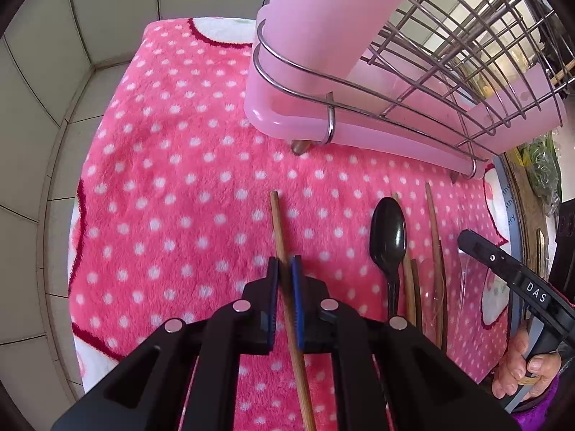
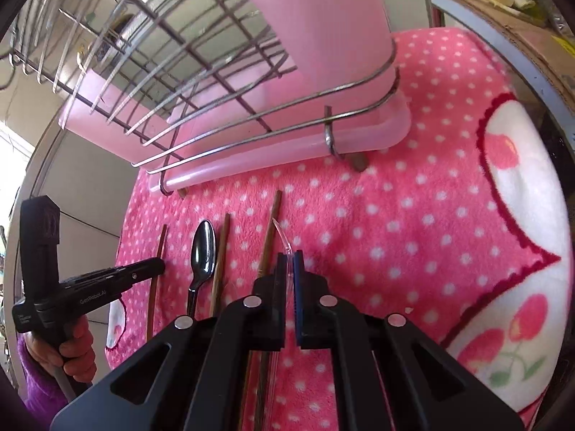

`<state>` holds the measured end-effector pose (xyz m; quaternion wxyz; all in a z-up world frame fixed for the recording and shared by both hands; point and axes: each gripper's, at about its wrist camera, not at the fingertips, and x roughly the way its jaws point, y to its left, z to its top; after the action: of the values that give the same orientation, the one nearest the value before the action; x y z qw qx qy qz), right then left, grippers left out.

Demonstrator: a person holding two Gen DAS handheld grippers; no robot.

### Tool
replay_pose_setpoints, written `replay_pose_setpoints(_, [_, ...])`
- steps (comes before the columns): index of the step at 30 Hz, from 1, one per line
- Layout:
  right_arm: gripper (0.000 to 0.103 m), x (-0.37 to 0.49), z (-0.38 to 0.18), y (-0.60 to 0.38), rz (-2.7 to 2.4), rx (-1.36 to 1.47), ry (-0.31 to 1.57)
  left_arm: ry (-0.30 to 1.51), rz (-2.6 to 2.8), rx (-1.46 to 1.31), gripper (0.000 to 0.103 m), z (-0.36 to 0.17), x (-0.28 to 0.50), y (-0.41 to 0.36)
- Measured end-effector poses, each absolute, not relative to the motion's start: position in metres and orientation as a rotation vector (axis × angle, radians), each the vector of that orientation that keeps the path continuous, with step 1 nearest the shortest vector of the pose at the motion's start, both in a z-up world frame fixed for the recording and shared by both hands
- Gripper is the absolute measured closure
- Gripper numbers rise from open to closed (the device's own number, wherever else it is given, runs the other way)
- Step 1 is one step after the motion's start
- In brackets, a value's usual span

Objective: Organize utensils
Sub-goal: 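Grasp a wooden chopstick with the left tool while the right tool grasps the clear plastic utensil, then carry both held utensils up and release them into the pink cup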

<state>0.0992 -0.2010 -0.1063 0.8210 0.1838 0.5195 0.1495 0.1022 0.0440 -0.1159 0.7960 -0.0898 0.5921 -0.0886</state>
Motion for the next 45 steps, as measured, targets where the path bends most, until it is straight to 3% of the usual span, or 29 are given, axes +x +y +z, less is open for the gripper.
replay_pose_setpoints(26, [0.099,0.033,-0.016,-0.252,0.263,0.404,0.677,0.658,-0.242,-0.289,0.098,0.019,0.007,0.079])
replay_pose_setpoints(45, [0.099,0.040,0.085,-0.258,0.239,0.318,0.341,0.382,-0.232,-0.308,0.098,0.122,0.000,0.096])
